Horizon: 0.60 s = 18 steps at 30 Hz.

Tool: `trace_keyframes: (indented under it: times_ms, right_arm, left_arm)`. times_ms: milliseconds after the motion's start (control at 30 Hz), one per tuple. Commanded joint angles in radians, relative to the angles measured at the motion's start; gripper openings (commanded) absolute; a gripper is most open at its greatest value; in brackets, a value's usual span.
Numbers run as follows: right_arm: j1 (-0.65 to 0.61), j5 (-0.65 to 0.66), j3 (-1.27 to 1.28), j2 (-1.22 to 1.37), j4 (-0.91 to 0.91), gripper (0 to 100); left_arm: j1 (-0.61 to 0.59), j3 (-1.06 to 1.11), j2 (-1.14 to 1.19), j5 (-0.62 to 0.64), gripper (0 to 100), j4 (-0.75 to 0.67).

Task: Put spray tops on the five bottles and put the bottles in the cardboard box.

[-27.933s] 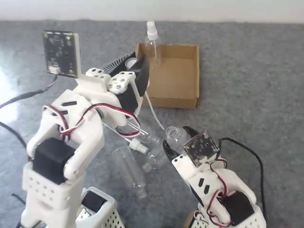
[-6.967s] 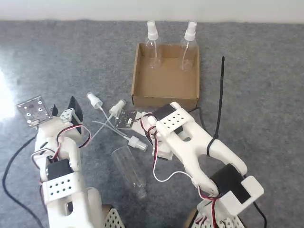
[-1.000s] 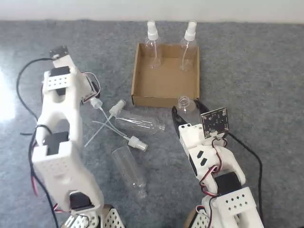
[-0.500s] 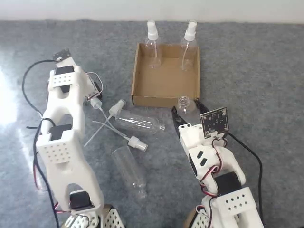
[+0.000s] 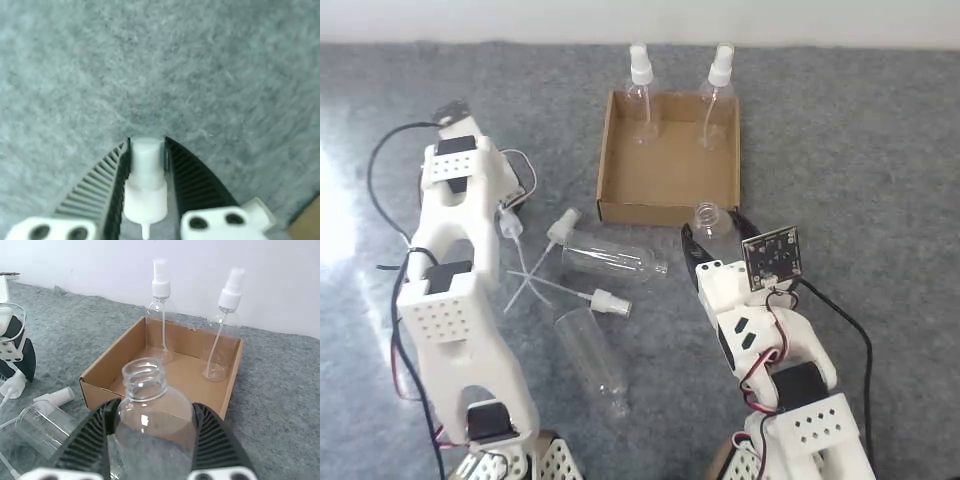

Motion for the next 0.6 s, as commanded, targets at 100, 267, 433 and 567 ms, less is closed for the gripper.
trace_keyframes:
  times_ms: [100,267,433,567]
  right_arm:
    - [0.007,-0.002,-0.015,-0.031,-0.028,0.6]
    - [0.007,-0.002,-0.014,-0.031,-0.028,0.6]
    - [0.007,-0.002,-0.014,-0.028,-0.028,0.6]
    - [0.007,-0.002,-0.014,-0.025,-0.028,0.6]
  left_arm:
    - [-0.003,-0.039,-0.021,-0.044,1,0.014]
    - [-0.005,-0.042,-0.025,-0.084,1,0.054]
    - [-0.005,-0.001,-0.074,-0.112,1,0.058]
    - [-0.006,0.025,-0.129,-0.127,1,0.064]
